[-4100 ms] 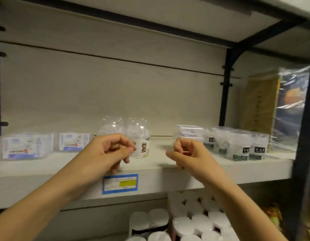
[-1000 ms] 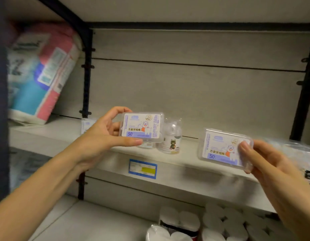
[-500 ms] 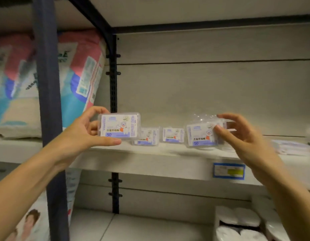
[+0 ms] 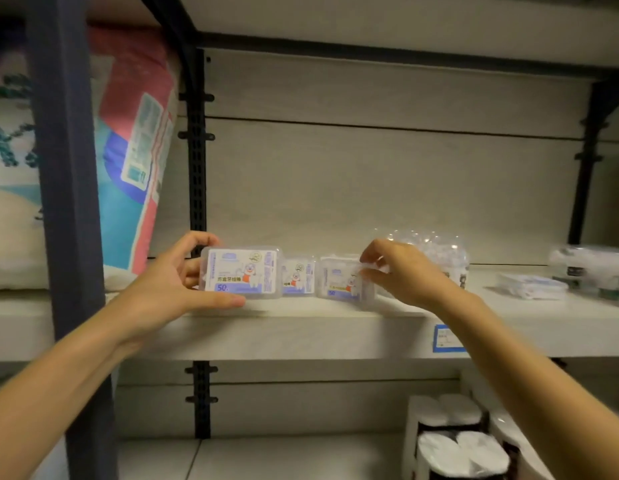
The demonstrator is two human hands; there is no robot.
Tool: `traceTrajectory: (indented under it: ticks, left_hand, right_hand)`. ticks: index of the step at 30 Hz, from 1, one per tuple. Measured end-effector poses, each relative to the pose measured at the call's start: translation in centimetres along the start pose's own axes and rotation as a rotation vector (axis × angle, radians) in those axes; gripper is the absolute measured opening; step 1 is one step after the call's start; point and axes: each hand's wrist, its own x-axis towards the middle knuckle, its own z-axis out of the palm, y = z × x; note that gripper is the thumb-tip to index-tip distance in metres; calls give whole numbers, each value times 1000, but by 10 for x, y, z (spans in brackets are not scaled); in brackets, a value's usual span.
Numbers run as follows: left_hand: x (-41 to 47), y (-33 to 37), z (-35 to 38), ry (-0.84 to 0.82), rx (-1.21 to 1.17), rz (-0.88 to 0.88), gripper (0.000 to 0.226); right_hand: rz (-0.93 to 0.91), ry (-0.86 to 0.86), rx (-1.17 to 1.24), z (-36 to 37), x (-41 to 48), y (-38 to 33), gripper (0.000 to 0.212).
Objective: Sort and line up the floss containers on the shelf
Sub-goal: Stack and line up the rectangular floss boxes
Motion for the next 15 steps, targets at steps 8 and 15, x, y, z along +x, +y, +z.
traceTrajectory:
  ticks: [8,15]
  left_hand:
    - [8,-6,2,-26,-1,-49,86]
    - [12,-6,8,7,22,-49,69]
  right_hand:
    - [-133,70,-273,15,6,-15,40]
    - [-122,82,-356,29,25,-14,40]
